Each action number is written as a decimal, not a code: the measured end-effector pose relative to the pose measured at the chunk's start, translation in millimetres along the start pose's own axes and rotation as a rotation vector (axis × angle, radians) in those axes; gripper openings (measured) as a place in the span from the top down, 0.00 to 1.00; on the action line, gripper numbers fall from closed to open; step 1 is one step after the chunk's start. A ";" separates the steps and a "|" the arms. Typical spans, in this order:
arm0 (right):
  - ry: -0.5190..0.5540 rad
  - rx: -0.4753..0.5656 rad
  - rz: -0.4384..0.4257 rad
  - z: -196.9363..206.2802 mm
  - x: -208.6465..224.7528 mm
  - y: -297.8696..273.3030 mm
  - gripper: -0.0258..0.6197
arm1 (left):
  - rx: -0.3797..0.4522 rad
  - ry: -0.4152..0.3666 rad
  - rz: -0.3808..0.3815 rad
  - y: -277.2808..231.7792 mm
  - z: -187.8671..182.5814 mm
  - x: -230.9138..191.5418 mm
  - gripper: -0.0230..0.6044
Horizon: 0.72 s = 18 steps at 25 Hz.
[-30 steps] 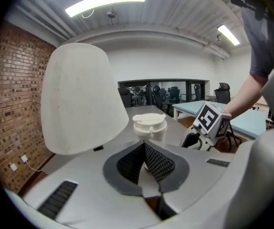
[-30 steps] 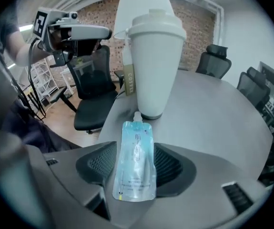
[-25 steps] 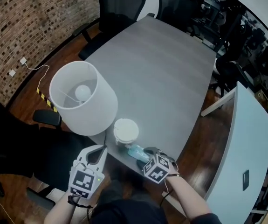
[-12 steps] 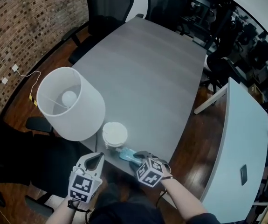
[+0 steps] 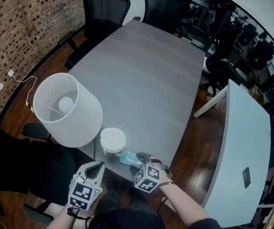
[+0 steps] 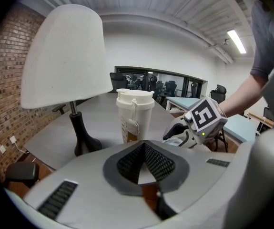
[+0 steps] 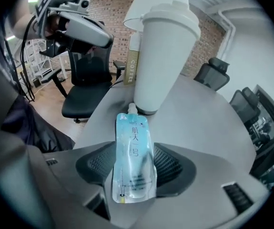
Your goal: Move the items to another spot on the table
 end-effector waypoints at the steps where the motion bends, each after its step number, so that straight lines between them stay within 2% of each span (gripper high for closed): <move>1: -0.013 -0.004 -0.019 -0.4 2.9 -0.5 0.56 | 0.000 -0.002 0.005 -0.3 0.6 0.0 0.96; 4: -0.078 0.000 -0.116 -2.1 11.6 -0.7 0.56 | -0.001 -0.002 0.020 -1.6 1.2 1.7 0.96; 6: -0.122 0.015 -0.172 -1.6 15.7 0.8 0.63 | 0.005 0.000 0.038 -1.5 0.7 3.9 0.96; 9: -0.137 0.010 -0.181 -2.2 14.3 1.3 0.64 | 0.026 0.008 0.079 0.3 -0.1 8.2 0.96; 12: -0.122 0.003 -0.180 -5.8 6.8 -0.7 0.75 | 0.027 -0.007 0.094 -0.9 -0.8 11.8 0.96; 15: -0.172 0.054 -0.178 -8.5 3.2 -2.2 0.82 | 0.024 -0.008 0.101 -2.3 -1.8 9.9 0.96; 18: -0.232 0.102 -0.179 -5.4 1.6 -0.3 0.85 | 0.034 -0.024 0.113 -4.6 -0.7 8.6 0.96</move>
Point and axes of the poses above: the fingertips, and each gripper's own axes: y backward along the fingers, x to its right, z out of its underside, the point moved 10 cm from there along y, backward along the fingers, and after that the axes turned 15 degrees about -z, right-handed, at the moved point
